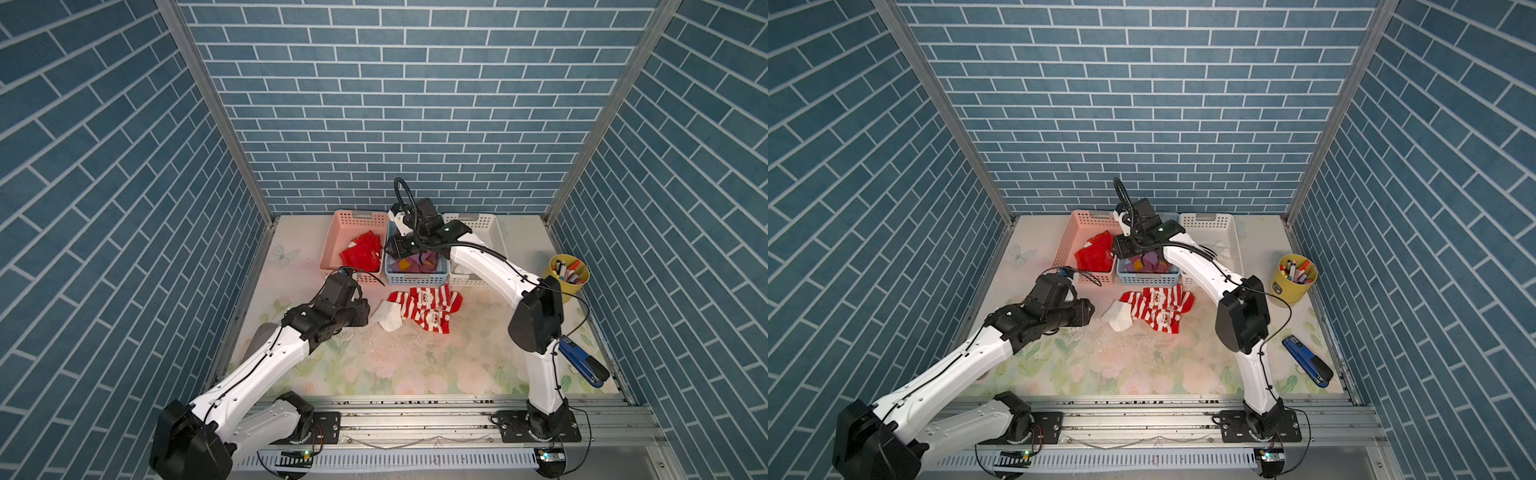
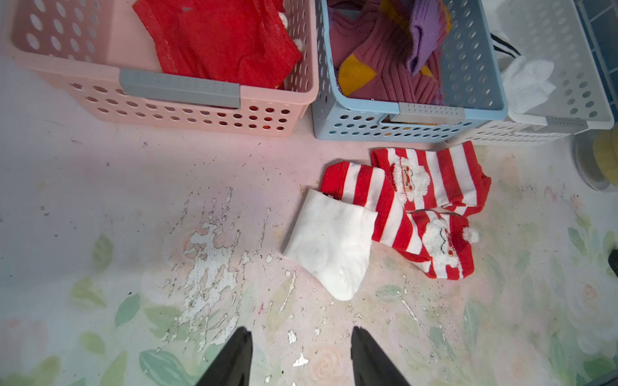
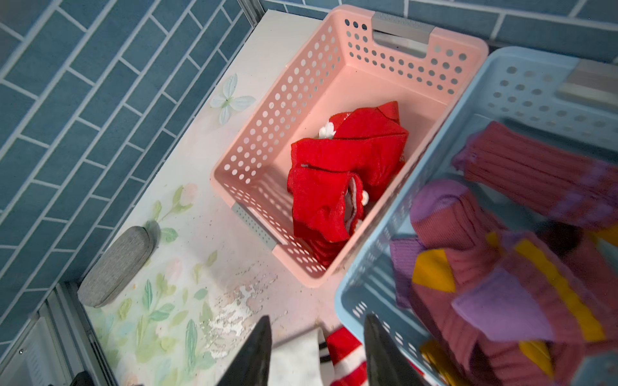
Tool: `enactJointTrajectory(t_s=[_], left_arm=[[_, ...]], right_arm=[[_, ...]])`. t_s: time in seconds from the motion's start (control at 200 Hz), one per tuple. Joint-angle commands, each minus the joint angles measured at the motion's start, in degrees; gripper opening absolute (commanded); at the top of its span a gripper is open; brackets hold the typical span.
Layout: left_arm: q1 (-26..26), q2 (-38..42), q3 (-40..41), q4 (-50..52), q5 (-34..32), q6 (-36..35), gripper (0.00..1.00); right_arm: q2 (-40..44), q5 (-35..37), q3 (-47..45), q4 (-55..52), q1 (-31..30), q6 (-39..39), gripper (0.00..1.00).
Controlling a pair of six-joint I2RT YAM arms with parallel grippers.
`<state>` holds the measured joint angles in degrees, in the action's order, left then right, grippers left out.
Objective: Sort the socks into the basket by color
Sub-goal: Place the sock in the bin, then pick up the sock at the center of the board.
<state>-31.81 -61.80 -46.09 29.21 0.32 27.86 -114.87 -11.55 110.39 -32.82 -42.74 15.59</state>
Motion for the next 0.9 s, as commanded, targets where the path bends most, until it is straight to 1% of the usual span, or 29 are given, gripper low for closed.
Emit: enactJointTrajectory(t_s=[0.0, 0.08, 0.155, 0.315, 0.46, 0.615, 0.745, 0.895], left_arm=[[-1.46, -1.88, -0.41, -1.92, 0.04, 0.27, 0.54], [-2.73, -3.98, -0.95, -2.73, -0.23, 0.27, 0.55], [-4.02, -6.42, -1.54, -3.52, -0.49, 0.32, 0.54], [-6.47, -10.78, -2.75, -4.72, -1.56, 0.57, 0.54], [-8.38, -13.85, -3.36, -5.81, -2.02, 1.05, 0.54], [-9.64, -17.71, -4.44, -7.81, -1.86, 1.23, 0.54], [-9.97, -21.69, -5.91, -9.04, -1.87, 0.97, 0.54], [-10.10, -26.75, -8.59, -8.14, -4.79, 1.22, 0.55]], right_arm=[[7.06, 4.79, -8.89, 4.82, -0.06, -1.21, 0.46], [11.88, 6.10, -15.80, 6.28, 0.04, -0.51, 0.46], [16.33, 8.81, -21.82, 7.17, 0.08, 0.25, 0.47], [25.03, 12.73, -33.11, 7.98, 0.54, 2.60, 0.48], [31.95, 14.77, -41.84, 8.72, 1.47, 4.82, 0.49], [37.39, 15.94, -48.39, 8.87, 3.78, 6.44, 0.51], [40.94, 15.70, -51.79, 8.82, 5.94, 7.25, 0.51], [43.72, 15.58, -54.44, 8.57, 7.47, 7.85, 0.52]])
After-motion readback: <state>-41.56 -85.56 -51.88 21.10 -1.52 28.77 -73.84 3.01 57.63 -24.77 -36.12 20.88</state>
